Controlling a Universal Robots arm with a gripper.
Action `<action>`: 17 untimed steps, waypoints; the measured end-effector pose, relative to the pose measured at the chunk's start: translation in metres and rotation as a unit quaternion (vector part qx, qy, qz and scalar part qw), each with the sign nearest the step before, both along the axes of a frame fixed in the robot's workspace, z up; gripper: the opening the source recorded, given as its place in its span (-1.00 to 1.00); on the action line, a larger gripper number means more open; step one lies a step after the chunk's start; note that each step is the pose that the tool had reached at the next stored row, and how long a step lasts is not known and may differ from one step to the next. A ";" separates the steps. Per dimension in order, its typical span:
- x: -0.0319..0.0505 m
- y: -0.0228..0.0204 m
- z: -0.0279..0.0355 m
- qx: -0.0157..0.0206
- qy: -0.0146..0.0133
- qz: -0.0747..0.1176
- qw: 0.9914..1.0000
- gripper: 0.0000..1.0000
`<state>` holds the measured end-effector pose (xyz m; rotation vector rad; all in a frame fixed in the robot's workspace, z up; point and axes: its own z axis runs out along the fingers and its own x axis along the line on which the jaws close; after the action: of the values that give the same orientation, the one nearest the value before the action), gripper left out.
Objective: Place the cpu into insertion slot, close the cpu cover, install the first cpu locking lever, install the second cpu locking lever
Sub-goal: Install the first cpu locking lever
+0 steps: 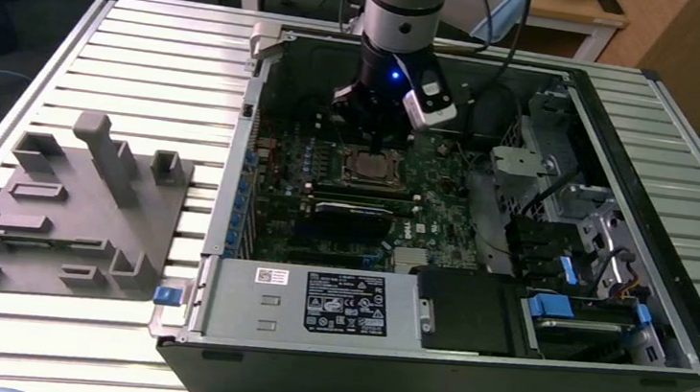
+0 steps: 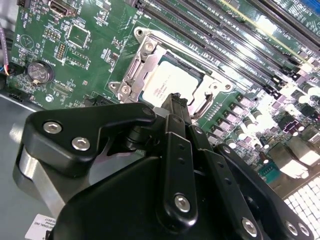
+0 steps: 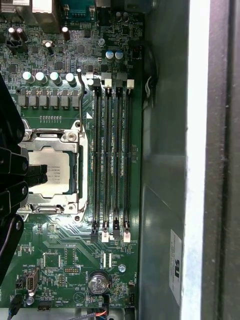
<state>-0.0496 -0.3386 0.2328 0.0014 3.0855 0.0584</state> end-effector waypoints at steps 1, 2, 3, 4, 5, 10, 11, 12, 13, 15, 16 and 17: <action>0.0000 0.0000 0.0004 0.000 0.000 0.000 1.000 -0.79; 0.0000 0.0000 0.0008 0.000 0.000 0.000 1.000 -0.79; 0.0000 0.0000 0.0013 0.000 0.000 0.000 1.000 -0.79; 0.0000 0.0000 0.0018 0.000 0.000 0.000 1.000 -0.79; 0.0000 0.0000 0.0024 0.000 0.000 0.000 1.000 -0.79; 0.0000 0.0000 0.0054 0.000 0.000 0.000 1.000 -0.79; 0.0000 0.0000 0.0054 0.000 0.000 0.000 1.000 -0.79; 0.0000 0.0000 0.0053 0.000 0.000 0.000 1.000 -0.79; 0.0000 0.0000 0.0054 0.000 0.000 0.000 1.000 -0.79; 0.0000 0.0000 0.0056 0.000 0.000 0.000 1.000 -0.79; -0.0005 0.0000 0.0056 0.000 0.000 0.000 1.000 -0.79; -0.0014 0.0000 0.0056 0.000 0.000 0.000 1.000 -0.79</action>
<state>-0.0510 -0.3386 0.2384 0.0014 3.0856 0.0583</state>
